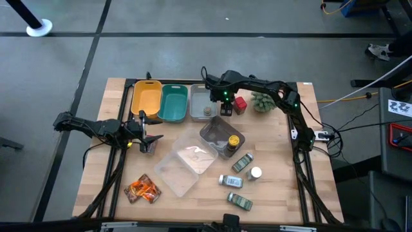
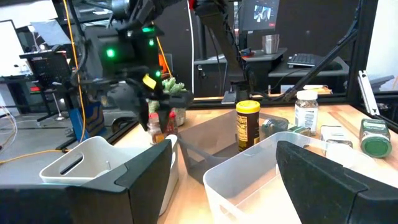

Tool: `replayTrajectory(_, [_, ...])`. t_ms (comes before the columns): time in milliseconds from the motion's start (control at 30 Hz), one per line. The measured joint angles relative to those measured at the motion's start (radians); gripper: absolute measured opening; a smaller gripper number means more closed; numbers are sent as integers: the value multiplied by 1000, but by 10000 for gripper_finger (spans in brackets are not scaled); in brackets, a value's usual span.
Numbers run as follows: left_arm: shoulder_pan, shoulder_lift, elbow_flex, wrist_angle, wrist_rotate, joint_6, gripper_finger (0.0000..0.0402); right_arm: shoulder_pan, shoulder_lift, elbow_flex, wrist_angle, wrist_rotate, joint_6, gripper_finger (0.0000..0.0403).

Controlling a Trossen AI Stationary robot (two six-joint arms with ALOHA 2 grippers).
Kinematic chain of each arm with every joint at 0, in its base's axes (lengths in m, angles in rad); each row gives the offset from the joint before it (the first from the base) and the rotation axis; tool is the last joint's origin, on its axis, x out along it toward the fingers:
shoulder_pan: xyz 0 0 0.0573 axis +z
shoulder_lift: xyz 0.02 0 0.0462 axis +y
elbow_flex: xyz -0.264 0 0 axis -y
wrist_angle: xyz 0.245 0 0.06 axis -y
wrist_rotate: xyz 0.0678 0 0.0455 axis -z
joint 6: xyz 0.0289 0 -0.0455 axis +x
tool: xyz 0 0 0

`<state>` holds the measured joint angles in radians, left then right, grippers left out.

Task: Sort spices by type
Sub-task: Put the brown seasoning bottle into the gray bin

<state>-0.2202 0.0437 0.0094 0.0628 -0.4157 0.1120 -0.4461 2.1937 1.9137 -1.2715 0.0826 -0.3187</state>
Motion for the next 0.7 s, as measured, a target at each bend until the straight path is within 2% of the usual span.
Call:
replayTrajectory(233, [0, 0, 0, 0, 0, 0, 274, 1, 0, 157, -85, 50, 0, 183])
replayTrajectory(400, [0, 0, 0, 0, 0, 0, 274, 1, 0, 247, -77, 57, -9, 182])
replayTrajectory(700, [0, 0, 0, 0, 0, 0, 274, 0, 6, 243, 66, 9, -71, 184])
